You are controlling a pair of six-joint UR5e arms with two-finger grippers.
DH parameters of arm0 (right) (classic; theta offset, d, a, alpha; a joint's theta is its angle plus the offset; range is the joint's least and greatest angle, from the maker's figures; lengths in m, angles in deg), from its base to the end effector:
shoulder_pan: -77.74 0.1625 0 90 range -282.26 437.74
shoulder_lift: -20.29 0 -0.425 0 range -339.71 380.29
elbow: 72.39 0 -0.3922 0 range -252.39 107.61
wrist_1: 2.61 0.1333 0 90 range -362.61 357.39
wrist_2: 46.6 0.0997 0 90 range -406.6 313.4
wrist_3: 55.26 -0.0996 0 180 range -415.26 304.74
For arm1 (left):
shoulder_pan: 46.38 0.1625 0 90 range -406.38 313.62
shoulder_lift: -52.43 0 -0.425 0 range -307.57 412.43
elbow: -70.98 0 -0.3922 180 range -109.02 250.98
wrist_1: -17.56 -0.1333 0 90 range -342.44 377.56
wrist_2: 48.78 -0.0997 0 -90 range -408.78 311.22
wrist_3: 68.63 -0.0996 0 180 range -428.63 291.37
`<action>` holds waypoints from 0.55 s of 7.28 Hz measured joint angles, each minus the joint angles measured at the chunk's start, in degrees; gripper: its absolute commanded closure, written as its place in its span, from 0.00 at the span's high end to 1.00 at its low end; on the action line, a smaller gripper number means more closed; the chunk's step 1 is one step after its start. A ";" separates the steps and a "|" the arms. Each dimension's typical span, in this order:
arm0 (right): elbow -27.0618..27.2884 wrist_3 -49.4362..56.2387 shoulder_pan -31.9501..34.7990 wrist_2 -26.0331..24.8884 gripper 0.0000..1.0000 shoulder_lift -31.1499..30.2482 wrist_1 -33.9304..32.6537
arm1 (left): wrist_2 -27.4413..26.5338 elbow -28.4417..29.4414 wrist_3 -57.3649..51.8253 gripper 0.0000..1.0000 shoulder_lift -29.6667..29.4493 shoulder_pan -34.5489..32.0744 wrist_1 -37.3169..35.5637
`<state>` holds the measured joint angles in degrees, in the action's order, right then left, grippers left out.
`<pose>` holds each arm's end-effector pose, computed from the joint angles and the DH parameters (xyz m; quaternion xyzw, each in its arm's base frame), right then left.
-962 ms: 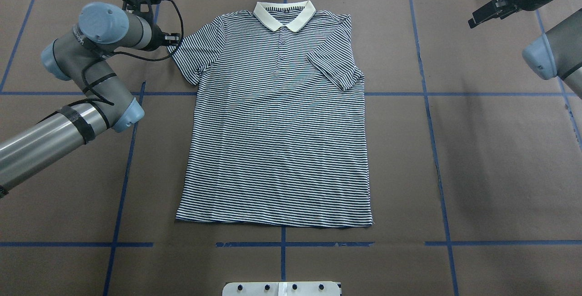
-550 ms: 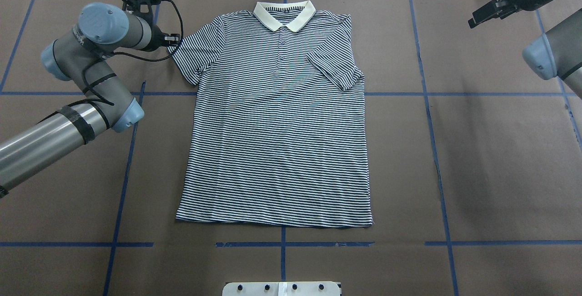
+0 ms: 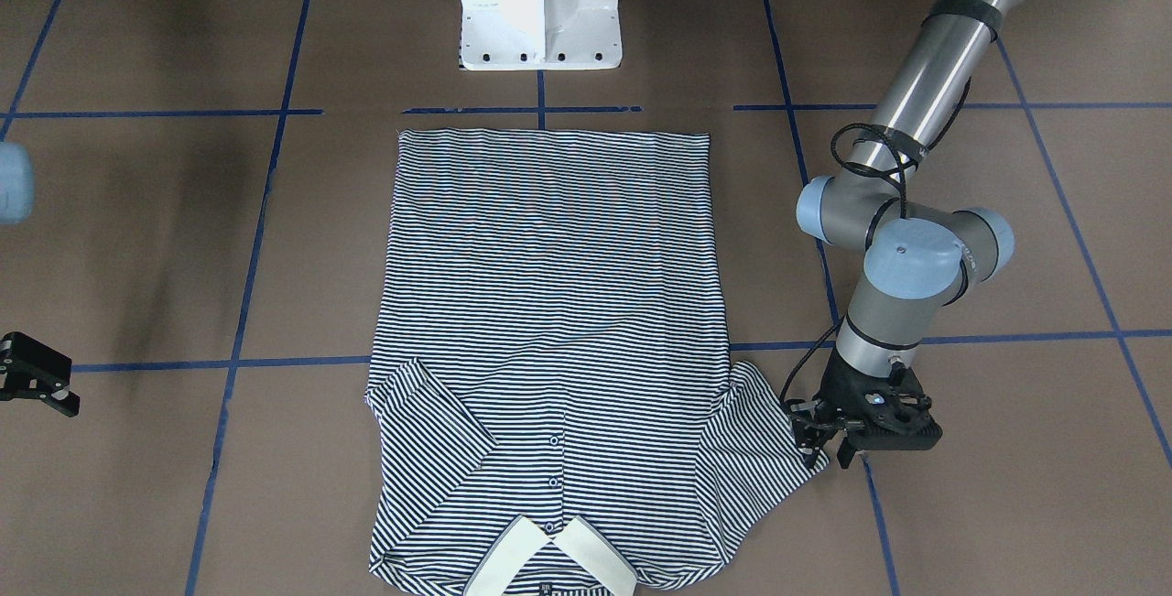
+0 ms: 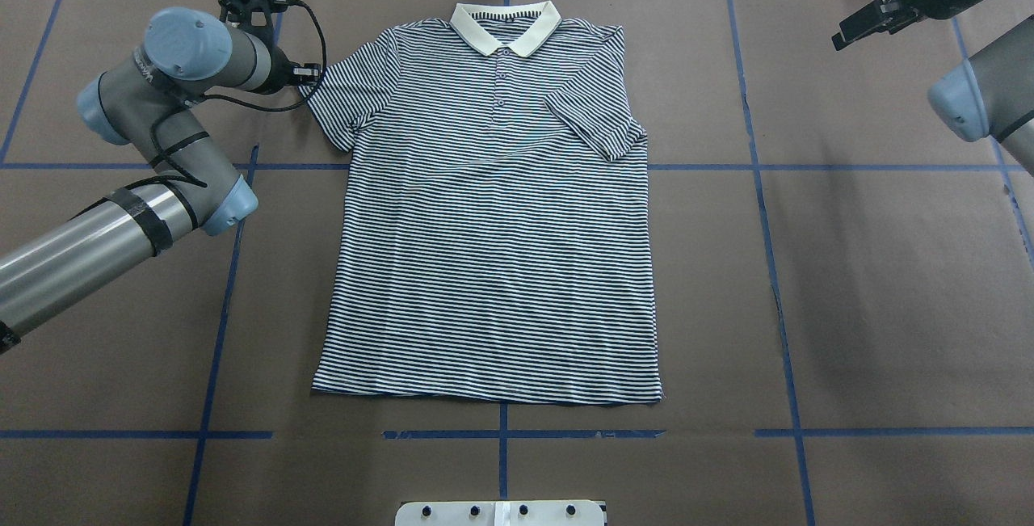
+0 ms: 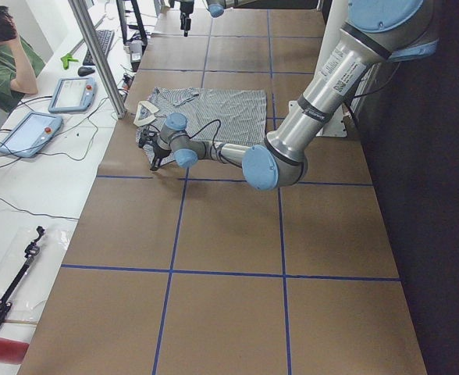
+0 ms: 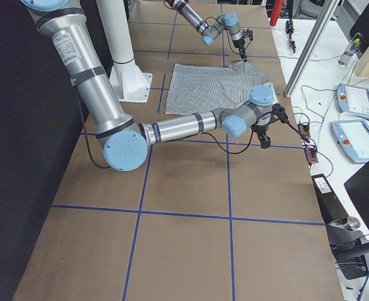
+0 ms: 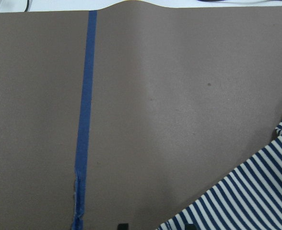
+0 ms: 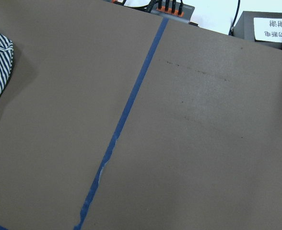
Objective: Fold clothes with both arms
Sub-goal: 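Raise the right gripper away while the left gripper moves toward the other sleeve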
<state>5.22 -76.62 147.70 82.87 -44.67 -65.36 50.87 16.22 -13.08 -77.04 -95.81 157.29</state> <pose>-0.1701 -0.6707 0.4567 0.1882 -0.4104 -0.1050 0.8860 0.4313 -0.6830 0.4388 0.2464 0.3864 -0.0779 0.8854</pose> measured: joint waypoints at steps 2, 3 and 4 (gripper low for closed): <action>-0.07 0.00 0.00 -0.01 1.00 0.01 0.00 | 0.01 0.83 0.04 0.00 -0.68 0.09 0.43; -0.08 0.00 0.00 -0.01 1.00 0.01 0.00 | 0.04 0.92 0.09 0.00 -0.85 0.10 0.97; -0.08 0.00 0.00 -0.01 1.00 0.01 0.00 | 0.09 0.83 0.12 0.00 -0.91 0.10 1.53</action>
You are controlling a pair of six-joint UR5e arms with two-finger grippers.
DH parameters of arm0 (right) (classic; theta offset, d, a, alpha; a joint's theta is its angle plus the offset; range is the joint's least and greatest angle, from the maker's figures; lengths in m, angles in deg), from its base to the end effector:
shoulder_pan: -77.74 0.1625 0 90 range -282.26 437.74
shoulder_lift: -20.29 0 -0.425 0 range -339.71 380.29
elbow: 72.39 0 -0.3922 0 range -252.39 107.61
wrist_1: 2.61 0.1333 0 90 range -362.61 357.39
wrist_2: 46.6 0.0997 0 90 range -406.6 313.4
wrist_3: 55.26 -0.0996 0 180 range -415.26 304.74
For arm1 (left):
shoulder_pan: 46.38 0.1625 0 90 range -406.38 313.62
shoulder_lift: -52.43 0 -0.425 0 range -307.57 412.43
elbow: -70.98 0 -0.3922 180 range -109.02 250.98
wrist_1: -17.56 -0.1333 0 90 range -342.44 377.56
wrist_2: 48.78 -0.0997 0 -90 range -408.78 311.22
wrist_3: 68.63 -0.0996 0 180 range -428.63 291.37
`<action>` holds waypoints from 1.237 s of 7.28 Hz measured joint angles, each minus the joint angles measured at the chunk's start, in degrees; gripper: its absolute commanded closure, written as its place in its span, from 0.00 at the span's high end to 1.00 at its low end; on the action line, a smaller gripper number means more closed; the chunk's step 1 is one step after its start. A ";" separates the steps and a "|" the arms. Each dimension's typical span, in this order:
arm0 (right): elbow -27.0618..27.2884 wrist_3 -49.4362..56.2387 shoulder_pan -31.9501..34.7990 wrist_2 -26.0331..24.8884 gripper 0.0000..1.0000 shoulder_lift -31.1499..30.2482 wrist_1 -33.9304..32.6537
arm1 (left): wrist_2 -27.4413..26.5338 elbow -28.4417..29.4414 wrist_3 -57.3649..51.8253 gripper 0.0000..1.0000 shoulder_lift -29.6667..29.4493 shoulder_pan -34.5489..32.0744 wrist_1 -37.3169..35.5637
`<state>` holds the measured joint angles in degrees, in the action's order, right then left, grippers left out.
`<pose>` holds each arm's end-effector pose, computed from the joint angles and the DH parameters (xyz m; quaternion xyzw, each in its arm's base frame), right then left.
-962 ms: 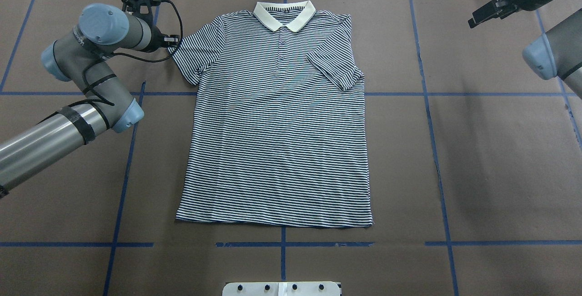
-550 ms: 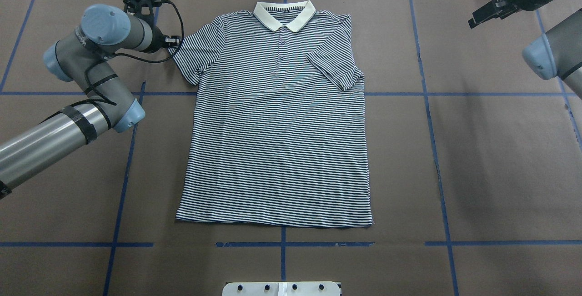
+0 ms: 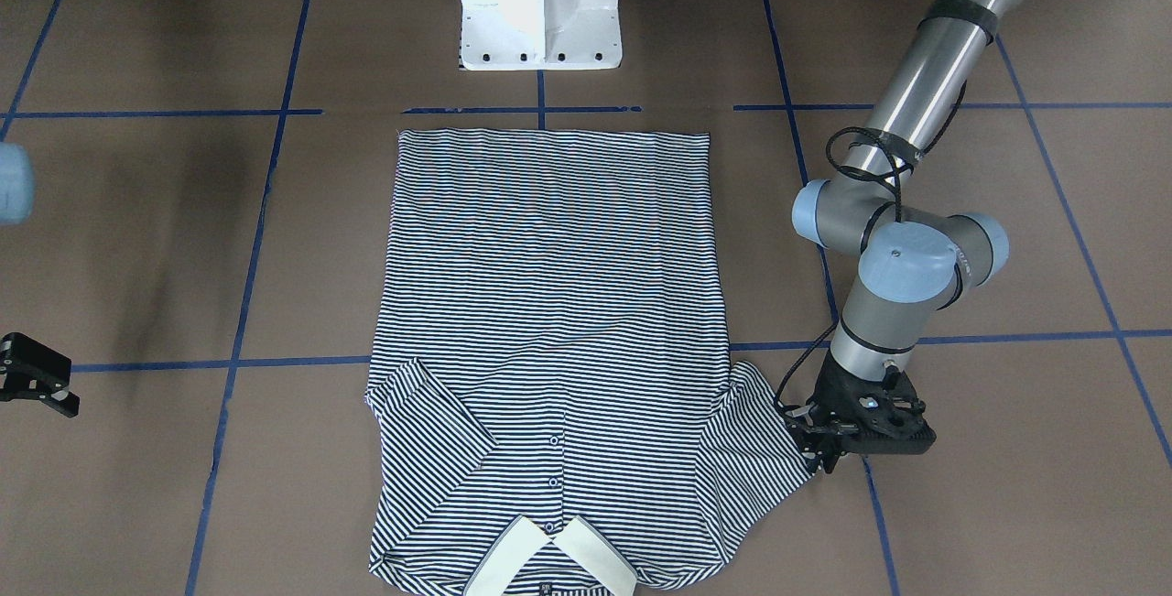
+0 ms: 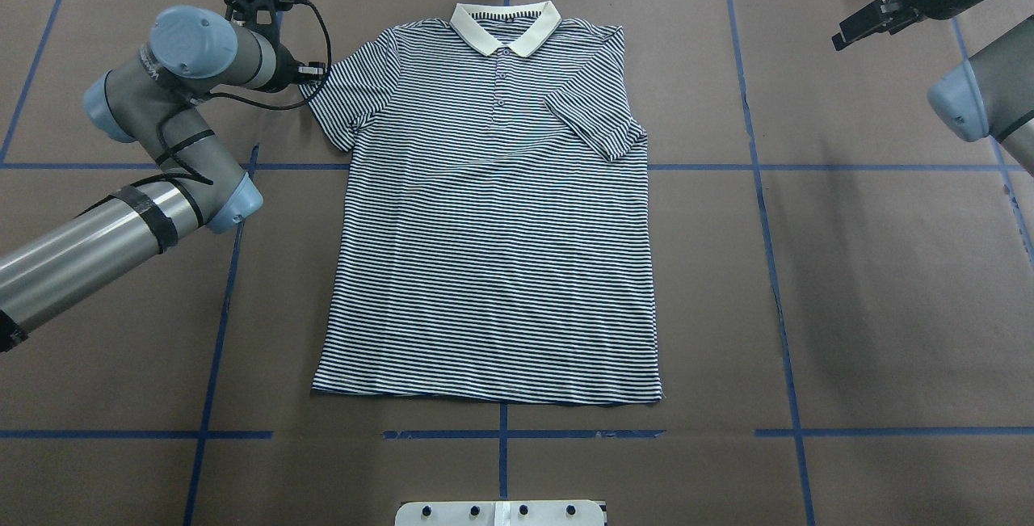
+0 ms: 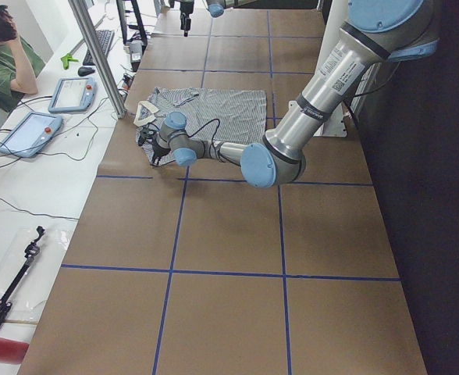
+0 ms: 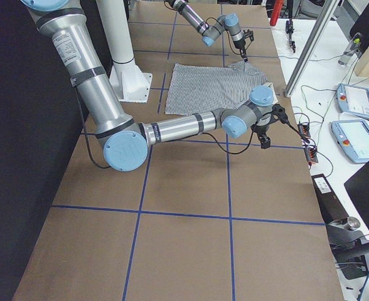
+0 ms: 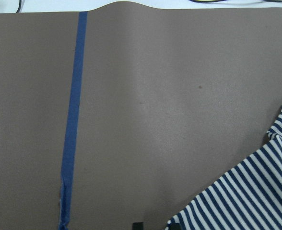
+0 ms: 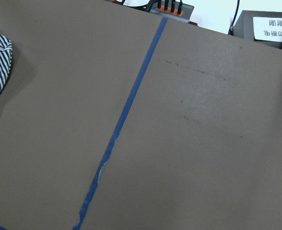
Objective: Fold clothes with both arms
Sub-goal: 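Raise the right gripper away while the left gripper moves toward the other sleeve, then grasp the sleeve nearest the left gripper and fold it inward onto the shirt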
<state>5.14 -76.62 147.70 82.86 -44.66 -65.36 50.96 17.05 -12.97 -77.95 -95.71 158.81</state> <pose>-0.1702 -0.6708 0.4573 0.1877 -0.4102 -0.1048 0.8863 0.4355 -0.6855 0.4301 0.2538 0.3961 -0.0758 0.8792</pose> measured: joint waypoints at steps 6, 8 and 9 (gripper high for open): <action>0.32 -0.09 0.00 0.05 1.00 -0.04 0.00 | 1.86 -6.85 7.05 0.00 -9.14 2.10 -15.94; 0.30 -0.09 0.00 0.03 1.00 -0.14 0.00 | 0.45 -2.05 12.21 0.00 -14.47 4.71 -18.01; 0.28 -0.15 0.00 0.01 1.00 -0.17 0.00 | -0.49 0.35 13.25 0.00 -16.06 5.46 -18.18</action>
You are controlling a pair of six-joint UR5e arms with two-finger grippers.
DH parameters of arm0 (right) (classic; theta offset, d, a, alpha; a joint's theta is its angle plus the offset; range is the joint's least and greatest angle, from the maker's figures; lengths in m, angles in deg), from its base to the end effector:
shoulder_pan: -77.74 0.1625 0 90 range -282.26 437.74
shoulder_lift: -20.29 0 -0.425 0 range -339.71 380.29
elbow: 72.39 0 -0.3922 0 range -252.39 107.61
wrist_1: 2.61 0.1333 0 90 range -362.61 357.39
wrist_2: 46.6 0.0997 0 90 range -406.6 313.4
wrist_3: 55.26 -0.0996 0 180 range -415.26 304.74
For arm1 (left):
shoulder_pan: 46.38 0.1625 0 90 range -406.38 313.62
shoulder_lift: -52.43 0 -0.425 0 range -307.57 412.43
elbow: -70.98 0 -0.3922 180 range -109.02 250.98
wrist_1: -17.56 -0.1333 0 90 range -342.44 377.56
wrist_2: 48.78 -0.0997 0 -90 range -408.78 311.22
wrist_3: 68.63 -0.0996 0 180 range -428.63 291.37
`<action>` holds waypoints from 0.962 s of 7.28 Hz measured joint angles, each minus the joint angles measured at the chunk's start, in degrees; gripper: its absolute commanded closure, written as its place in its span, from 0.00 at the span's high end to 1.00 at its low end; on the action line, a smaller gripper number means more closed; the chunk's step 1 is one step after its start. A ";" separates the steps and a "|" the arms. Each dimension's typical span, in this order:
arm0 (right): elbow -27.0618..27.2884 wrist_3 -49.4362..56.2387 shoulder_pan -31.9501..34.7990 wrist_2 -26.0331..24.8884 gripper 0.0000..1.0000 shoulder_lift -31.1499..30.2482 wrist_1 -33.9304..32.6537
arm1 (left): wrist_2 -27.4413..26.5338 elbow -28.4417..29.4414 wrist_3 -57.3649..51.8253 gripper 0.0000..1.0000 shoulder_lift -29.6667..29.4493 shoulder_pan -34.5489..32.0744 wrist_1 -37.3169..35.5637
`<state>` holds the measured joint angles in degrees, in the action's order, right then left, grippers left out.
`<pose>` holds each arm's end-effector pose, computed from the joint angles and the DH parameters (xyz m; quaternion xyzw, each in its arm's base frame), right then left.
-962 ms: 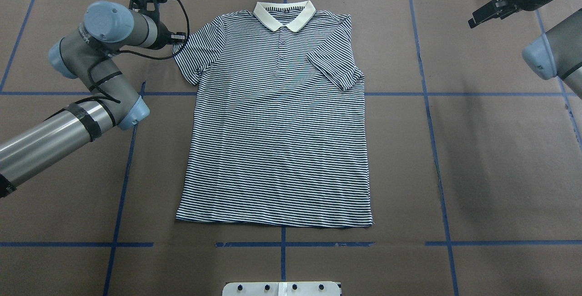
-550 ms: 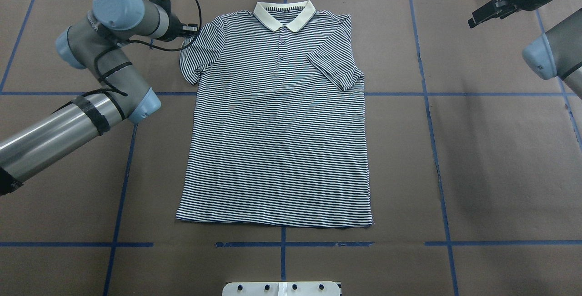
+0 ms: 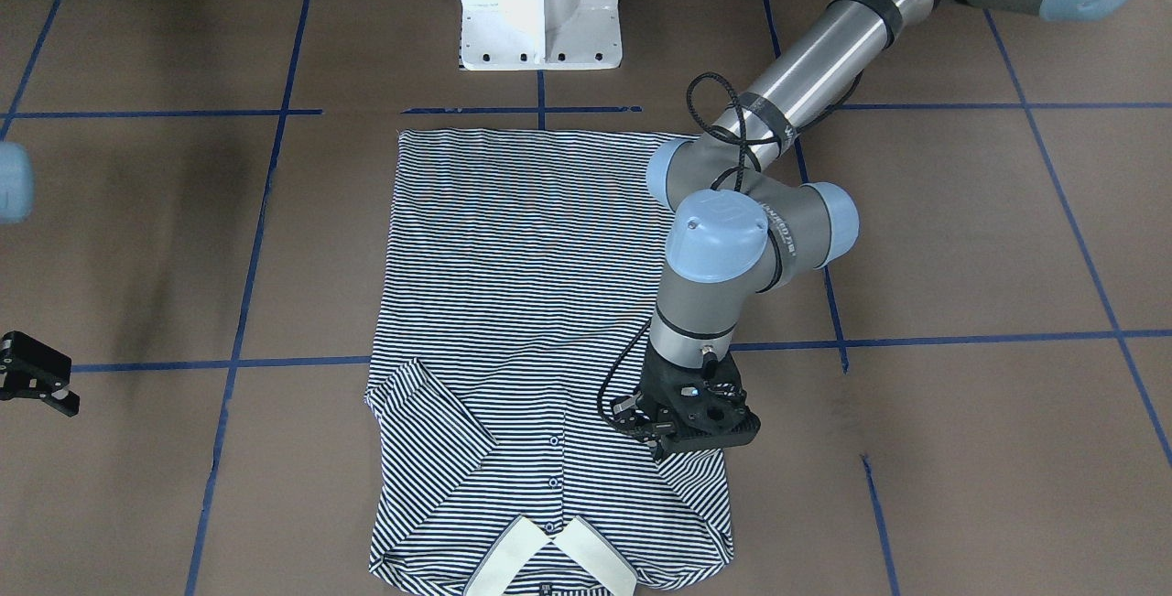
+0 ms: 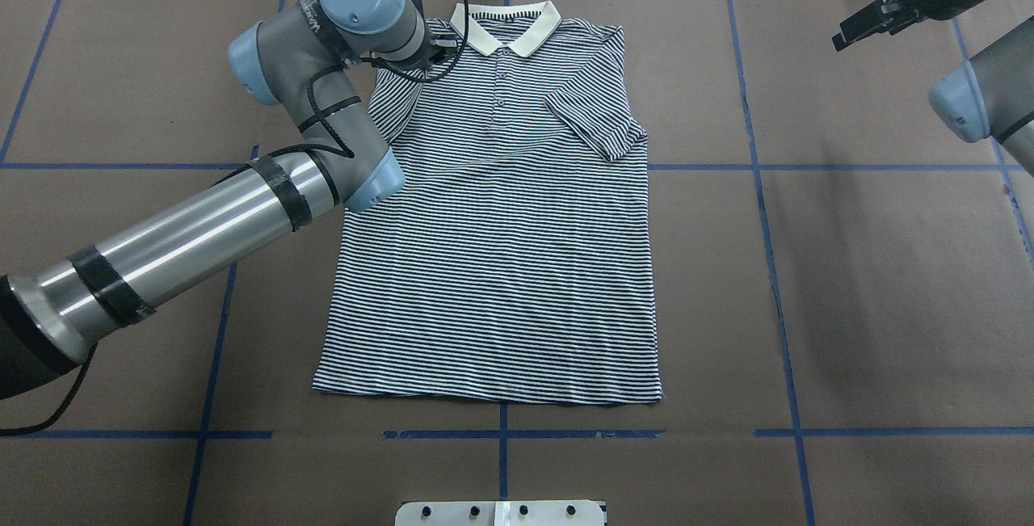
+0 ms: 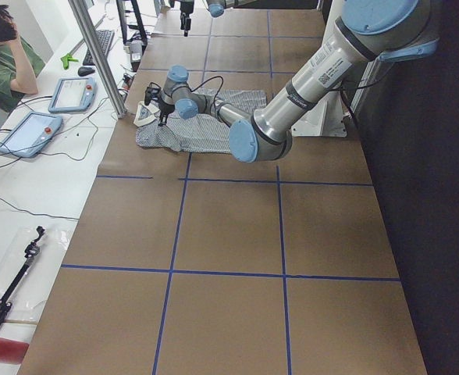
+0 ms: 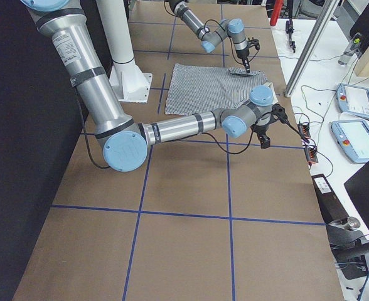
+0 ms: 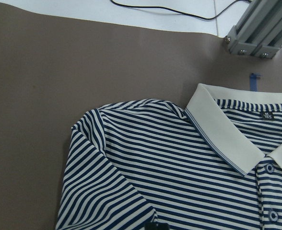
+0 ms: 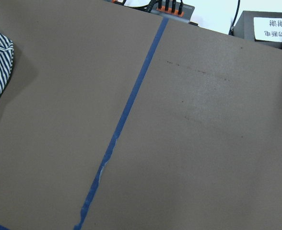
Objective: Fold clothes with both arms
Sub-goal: 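Grasp the sleeve nearest the left gripper and fold it inward onto the shirt, then move both grippers to the hem corners nearest the robot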
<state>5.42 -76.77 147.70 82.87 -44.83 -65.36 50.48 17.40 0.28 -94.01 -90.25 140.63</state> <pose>-0.1697 -0.6696 0.4568 0.1880 -0.4108 -0.1040 0.8861 0.5395 -0.6813 0.2425 0.1783 0.4145 -0.1407 0.8812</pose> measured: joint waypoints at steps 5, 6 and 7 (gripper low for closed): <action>2.27 -3.62 -0.16 0.08 1.00 0.13 0.00 | 0.87 -4.22 -10.17 1.00 2.50 0.94 0.26; 5.11 -9.06 -1.09 -0.14 1.00 -0.38 -0.02 | 2.37 -9.61 -12.14 1.00 6.08 0.92 -0.33; 9.26 -15.72 -3.41 -1.57 1.00 -1.73 -0.08 | 3.22 -15.73 -12.99 1.00 10.30 0.90 -0.80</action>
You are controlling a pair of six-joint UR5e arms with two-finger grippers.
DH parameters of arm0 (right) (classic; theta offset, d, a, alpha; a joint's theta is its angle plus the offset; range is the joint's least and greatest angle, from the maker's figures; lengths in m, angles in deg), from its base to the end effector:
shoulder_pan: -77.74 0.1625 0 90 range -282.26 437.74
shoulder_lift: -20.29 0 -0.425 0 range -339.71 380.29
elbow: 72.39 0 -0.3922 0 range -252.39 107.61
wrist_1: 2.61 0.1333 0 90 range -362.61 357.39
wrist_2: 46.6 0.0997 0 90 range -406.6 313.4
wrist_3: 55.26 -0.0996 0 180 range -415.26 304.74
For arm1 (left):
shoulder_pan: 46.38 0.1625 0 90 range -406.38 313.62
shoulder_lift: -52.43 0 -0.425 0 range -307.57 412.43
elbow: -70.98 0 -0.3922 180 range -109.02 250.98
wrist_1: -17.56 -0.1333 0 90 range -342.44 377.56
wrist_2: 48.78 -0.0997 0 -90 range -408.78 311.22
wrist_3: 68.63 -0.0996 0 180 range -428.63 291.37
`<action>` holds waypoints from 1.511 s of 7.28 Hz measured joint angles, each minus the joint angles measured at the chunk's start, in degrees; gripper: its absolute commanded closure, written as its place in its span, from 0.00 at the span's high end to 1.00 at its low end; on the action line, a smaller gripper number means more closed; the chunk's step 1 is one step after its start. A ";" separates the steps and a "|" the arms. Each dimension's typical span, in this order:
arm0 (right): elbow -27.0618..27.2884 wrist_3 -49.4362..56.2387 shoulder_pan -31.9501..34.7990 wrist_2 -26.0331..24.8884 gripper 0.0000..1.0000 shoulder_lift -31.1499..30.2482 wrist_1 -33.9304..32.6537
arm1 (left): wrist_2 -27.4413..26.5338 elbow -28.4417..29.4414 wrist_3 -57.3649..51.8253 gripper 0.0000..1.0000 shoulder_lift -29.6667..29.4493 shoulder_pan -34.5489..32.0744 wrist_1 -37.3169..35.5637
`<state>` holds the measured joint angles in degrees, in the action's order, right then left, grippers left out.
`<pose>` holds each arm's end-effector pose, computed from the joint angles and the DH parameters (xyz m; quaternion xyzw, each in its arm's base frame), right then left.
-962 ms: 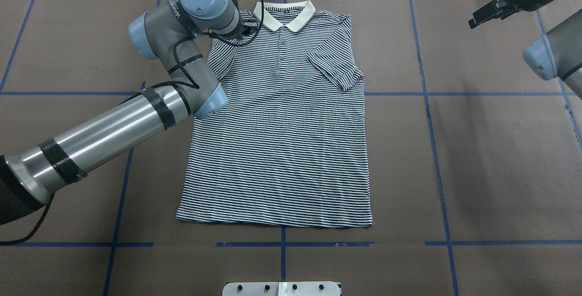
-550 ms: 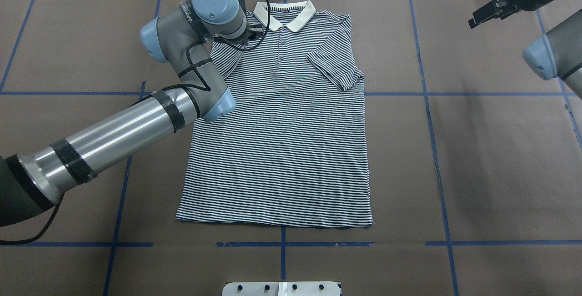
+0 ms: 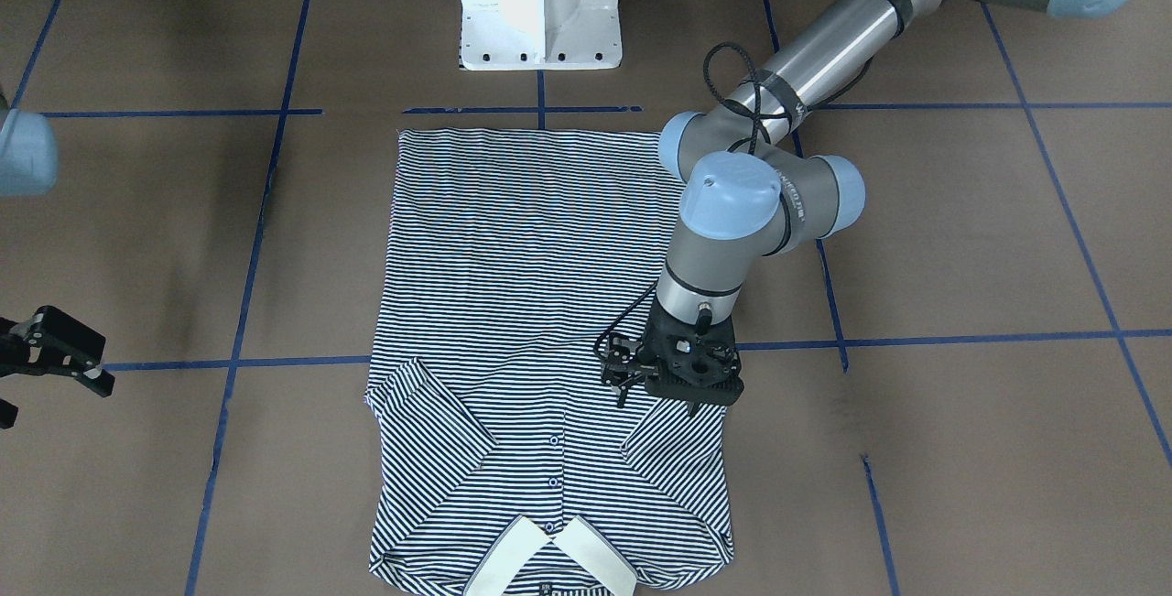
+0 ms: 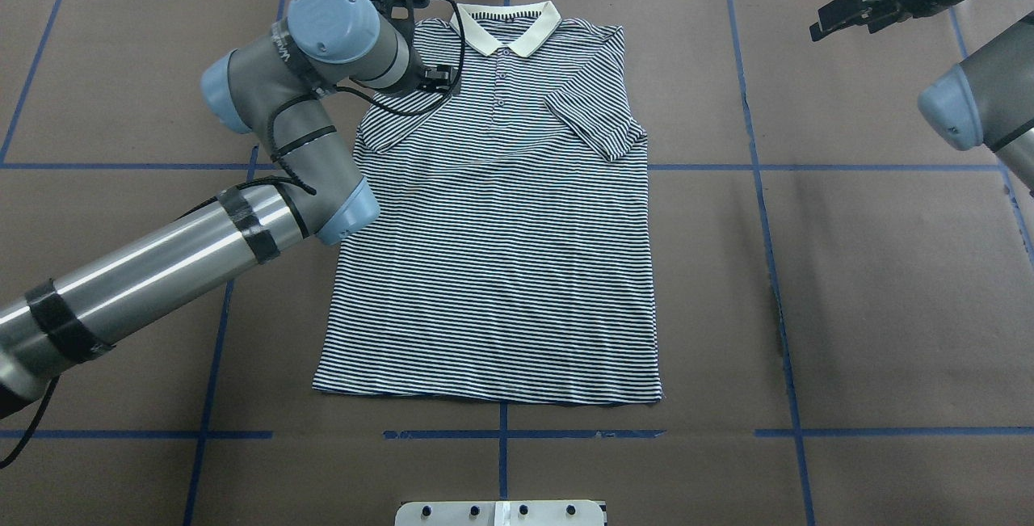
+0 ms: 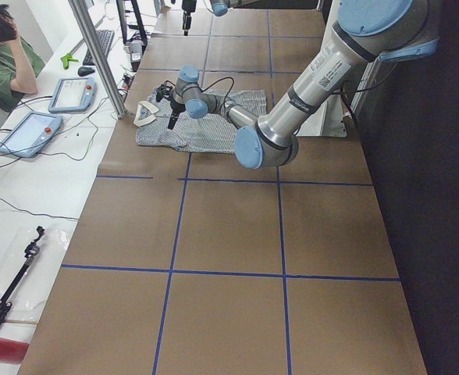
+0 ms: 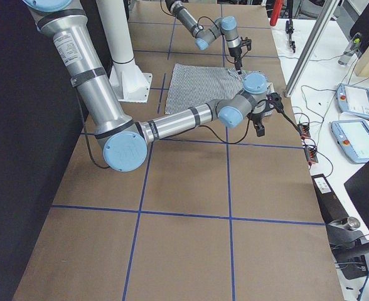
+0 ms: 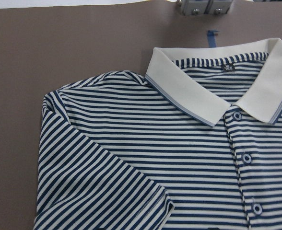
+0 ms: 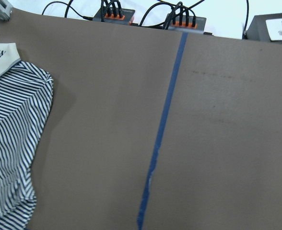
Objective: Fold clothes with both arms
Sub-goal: 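Move both grippers to the hem corners nearest the robot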
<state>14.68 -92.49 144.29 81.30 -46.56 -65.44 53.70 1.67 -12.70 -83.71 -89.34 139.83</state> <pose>-0.1967 -0.6346 0.3976 0.1778 -0.4486 -0.0257 0.8755 0.5064 -0.6243 0.2561 0.2243 0.4347 -0.0152 0.8721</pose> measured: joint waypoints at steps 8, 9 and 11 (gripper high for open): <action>35.49 -54.71 -51.51 -44.36 0.89 -21.62 -3.07 | -3.47 -46.71 14.17 0.59 35.63 14.85 -5.29; 35.75 -58.08 -55.65 -48.51 0.91 -22.06 -3.52 | -6.36 -48.11 20.02 0.52 38.22 19.15 -5.22; 35.93 -60.09 -58.25 -51.21 0.91 -22.25 -3.76 | -10.54 -47.19 28.42 0.50 40.14 25.30 -5.32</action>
<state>50.61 -152.58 86.04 30.09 -68.81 -69.20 43.16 -45.52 15.71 -43.57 -64.04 134.51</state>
